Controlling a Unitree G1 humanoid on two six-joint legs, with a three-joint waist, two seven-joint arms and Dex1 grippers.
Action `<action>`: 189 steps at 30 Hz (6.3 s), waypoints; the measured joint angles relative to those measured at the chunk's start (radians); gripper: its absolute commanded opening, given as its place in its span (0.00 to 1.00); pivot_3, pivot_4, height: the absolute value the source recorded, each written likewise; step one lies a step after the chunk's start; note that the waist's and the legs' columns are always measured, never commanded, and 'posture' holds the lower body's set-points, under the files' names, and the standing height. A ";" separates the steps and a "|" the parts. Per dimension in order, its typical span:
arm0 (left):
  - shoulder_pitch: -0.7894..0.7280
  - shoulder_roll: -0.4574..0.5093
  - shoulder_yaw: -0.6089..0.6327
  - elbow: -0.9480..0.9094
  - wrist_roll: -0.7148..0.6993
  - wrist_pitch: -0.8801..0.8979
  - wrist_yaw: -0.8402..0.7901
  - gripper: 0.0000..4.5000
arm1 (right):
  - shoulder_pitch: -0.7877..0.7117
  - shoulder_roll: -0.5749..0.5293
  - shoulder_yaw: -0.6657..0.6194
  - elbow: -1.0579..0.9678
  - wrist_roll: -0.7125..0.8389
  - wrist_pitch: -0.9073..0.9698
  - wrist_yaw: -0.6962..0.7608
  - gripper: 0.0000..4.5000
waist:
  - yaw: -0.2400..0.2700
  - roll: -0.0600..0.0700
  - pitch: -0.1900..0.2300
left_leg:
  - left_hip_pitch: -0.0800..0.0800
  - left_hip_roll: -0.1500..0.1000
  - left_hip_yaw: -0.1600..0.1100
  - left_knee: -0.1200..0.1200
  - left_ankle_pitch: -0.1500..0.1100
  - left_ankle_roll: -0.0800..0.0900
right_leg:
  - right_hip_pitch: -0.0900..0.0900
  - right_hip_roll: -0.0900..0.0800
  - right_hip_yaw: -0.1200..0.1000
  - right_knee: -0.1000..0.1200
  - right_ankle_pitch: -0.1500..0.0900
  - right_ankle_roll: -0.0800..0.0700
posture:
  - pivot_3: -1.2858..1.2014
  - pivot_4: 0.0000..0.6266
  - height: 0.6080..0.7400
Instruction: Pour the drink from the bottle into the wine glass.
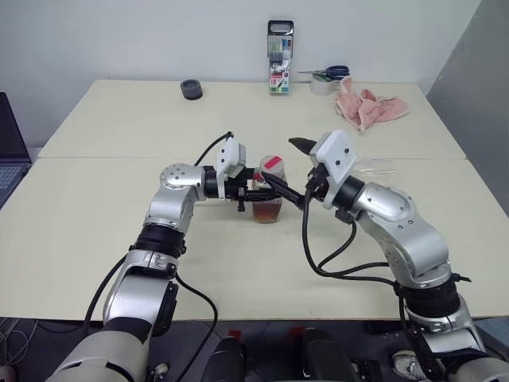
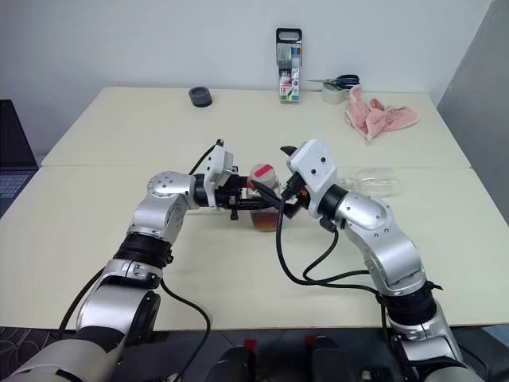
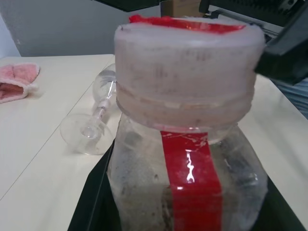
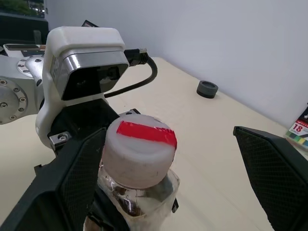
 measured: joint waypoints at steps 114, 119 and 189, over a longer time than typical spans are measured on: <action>0.019 -0.004 0.002 -0.059 -0.030 0.048 -0.038 0.37 | -0.083 0.054 0.005 0.002 0.139 0.118 0.002 0.39 | -0.001 0.000 0.000 | 0.000 0.000 0.000 0.000 0.000 0.000 | 0.000 0.000 0.000 0.000 0.000 0.000 | 0.52 0.24 1.00; 0.042 -0.006 0.001 -0.081 -0.032 0.062 -0.025 0.37 | -0.061 0.029 0.008 -0.002 0.080 0.012 0.009 0.38 | -0.001 0.000 0.000 | 0.000 0.000 0.000 0.000 0.000 0.000 | 0.000 0.000 0.000 0.000 0.000 0.000 | 0.52 0.24 1.00; 0.216 0.153 0.392 0.101 0.001 -0.113 0.851 0.99 | -0.086 0.105 0.135 0.219 -0.007 0.004 0.136 1.00 | 0.001 -0.001 0.000 | 0.000 0.000 -0.001 0.000 0.001 -0.002 | -0.001 -0.001 -0.001 0.000 0.000 0.000 | 0.52 0.24 1.00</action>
